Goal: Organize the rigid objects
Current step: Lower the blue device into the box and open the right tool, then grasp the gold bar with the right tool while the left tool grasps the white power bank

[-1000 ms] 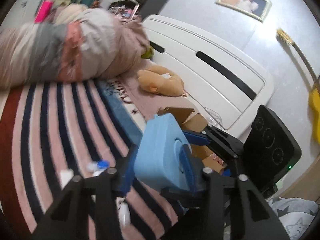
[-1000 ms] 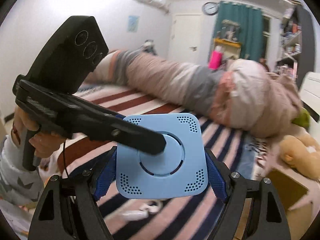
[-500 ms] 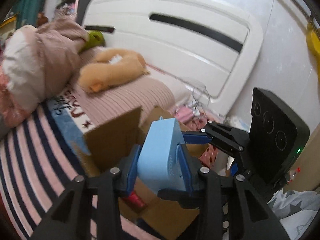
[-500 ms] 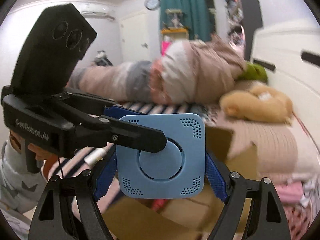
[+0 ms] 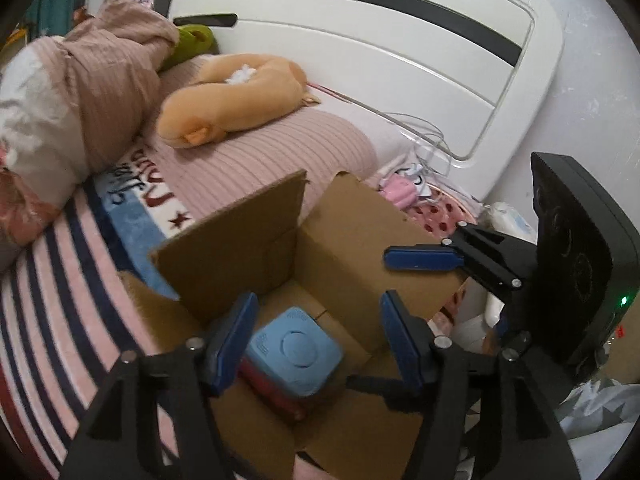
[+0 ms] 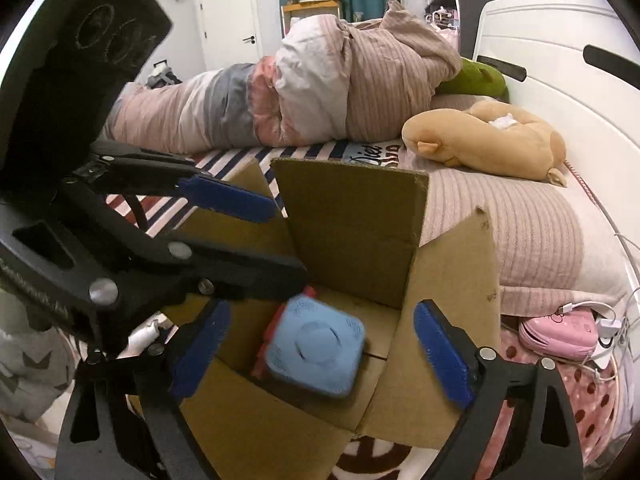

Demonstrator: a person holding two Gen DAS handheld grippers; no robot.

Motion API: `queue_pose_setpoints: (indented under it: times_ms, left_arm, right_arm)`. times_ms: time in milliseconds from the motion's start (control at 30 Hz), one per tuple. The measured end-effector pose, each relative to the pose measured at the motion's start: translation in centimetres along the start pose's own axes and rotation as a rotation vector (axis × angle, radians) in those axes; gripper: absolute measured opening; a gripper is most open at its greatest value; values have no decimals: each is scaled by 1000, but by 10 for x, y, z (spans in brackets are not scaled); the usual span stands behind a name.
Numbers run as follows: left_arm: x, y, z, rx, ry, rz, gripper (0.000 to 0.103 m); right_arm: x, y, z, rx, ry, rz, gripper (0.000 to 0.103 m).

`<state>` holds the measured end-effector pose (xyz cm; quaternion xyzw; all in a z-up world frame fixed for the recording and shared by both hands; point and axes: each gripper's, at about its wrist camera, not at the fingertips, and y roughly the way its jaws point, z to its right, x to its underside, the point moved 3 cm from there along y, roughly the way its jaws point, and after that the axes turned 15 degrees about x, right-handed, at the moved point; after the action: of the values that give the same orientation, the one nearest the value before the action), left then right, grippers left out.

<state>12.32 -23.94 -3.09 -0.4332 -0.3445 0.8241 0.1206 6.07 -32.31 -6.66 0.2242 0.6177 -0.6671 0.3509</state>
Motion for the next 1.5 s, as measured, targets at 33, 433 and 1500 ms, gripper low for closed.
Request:
queue_pose_setpoints:
  times_ms: [33,433,1500]
  left_arm:
    - [1,-7,0,-1,-1,12,61]
    - [42,-132,-21,-183,-63,227,65]
    - [270,-182,-173,-342,-448,308,69]
  right_arm:
    - [-1,-2,-1,-3,0,4,92]
    - [-38,-42,-53,-78,-39,150,100]
    - [-7,125,-290,-160,-526,-189,21]
